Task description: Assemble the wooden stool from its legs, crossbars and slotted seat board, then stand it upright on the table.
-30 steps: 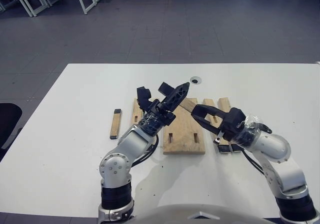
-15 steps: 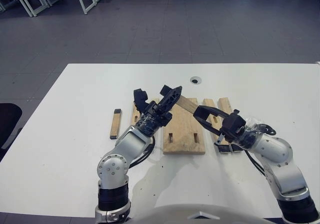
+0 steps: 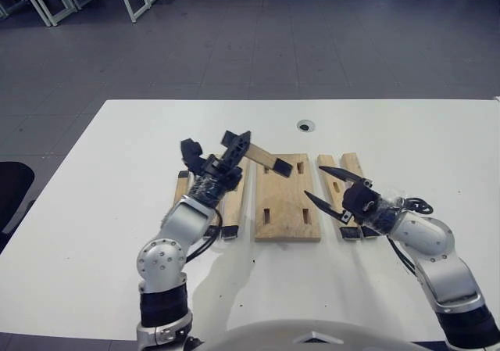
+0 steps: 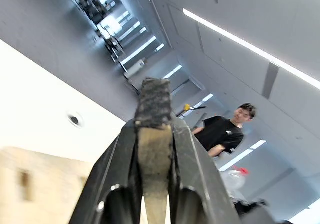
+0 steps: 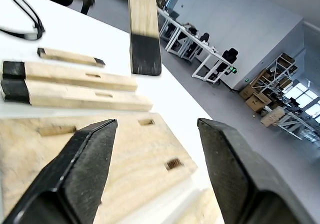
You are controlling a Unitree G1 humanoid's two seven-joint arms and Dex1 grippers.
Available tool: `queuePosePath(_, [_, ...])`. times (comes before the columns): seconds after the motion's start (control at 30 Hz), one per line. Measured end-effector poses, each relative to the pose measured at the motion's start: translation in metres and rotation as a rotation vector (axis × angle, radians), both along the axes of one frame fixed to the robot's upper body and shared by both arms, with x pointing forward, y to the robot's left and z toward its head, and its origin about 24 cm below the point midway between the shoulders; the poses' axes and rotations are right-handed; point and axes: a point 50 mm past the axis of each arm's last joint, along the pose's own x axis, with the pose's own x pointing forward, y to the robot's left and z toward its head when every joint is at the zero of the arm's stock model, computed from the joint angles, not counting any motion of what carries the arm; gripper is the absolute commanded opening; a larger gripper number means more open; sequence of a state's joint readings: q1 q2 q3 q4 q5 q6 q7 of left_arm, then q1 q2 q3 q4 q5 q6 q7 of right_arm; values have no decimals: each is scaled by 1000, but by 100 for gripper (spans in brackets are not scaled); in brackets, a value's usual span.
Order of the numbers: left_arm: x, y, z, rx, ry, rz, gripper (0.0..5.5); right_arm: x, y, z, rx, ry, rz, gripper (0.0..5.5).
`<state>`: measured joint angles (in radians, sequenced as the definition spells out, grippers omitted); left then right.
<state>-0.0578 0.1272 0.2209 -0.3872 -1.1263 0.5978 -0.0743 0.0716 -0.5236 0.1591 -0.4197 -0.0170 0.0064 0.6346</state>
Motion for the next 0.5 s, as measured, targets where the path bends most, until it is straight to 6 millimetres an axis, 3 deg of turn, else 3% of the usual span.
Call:
queuePosePath(0.1, [6,42,-4,317,26,276,43,2,-5,-4,-12,-2,-49,290])
queuePosePath(0.17, [7,55,-8,450,50,407,43,3,-7,-4,-15,-9,-77,290])
queuePosePath(0.33, [-4,40,-35,507,125,405,43,2,-9,-9,-21,1,-99,290])
queuePosePath(0.5, [-5,47,-46,544,156,455,43,2,-9,-9,-22,5,-101,290])
